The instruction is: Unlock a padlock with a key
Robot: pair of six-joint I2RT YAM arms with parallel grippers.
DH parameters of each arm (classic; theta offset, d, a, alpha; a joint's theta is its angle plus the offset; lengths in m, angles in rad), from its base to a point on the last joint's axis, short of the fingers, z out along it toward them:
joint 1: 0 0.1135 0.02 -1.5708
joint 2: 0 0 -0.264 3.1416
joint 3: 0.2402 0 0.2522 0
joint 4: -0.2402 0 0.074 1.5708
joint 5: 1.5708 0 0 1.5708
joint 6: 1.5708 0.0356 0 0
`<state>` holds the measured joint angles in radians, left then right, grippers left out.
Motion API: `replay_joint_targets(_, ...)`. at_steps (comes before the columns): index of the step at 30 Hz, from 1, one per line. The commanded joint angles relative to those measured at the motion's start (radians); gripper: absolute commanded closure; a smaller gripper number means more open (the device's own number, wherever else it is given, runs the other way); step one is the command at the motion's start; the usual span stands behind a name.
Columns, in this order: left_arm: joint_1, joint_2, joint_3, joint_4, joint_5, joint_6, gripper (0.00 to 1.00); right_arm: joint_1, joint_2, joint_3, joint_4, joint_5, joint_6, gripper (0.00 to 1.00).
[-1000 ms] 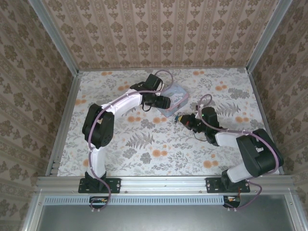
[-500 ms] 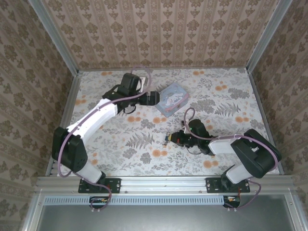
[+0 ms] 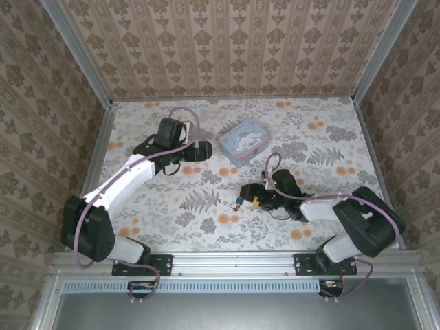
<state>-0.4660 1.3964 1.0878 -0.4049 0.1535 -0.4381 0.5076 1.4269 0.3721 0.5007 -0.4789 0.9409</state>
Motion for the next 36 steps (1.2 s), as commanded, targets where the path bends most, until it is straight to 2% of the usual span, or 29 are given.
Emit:
replay_joint_targets(1, 0.06, -0.053, -0.011, -0.018, -0.039, 0.006, 0.0, -0.072, -0.152, 0.047, -0.249, 0.019, -0.099, 0.08)
replay_joint_targets(5, 0.104, -0.109, -0.047, 0.002, -0.133, 0.035, 0.0, -0.209, -0.314, 0.169, -0.508, 0.08, -0.226, 0.0)
replay_joint_targets(9, 0.147, -0.19, -0.144, 0.123, -0.239, 0.092, 0.0, -0.319, -0.413, 0.295, -0.642, 0.305, -0.378, 0.01)
replay_joint_targets(13, 0.175, -0.281, -0.296, 0.338, -0.331, 0.221, 0.0, -0.394, -0.452, 0.295, -0.526, 0.556, -0.534, 0.01)
replay_joint_targets(16, 0.208, -0.306, -0.379, 0.461, -0.381, 0.32, 0.0, -0.431, -0.429, 0.24, -0.38, 0.681, -0.638, 0.0)
replay_joint_targets(22, 0.422, -0.246, -0.462, 0.594, -0.325, 0.342, 0.0, -0.45, -0.293, 0.123, -0.11, 0.863, -0.768, 0.0)
replay_joint_targets(26, 0.489, -0.183, -0.541, 0.765, -0.278, 0.348, 0.0, -0.476, -0.214, 0.067, 0.028, 0.849, -0.81, 0.0)
replay_joint_targets(31, 0.481, -0.057, -0.593, 0.931, -0.265, 0.407, 0.0, -0.499, -0.102, 0.045, 0.156, 0.777, -0.815, 0.0)
replay_joint_targets(36, 0.469, 0.026, -0.73, 1.245, -0.246, 0.428, 0.0, -0.509, 0.022, -0.013, 0.377, 0.683, -0.832, 0.01)
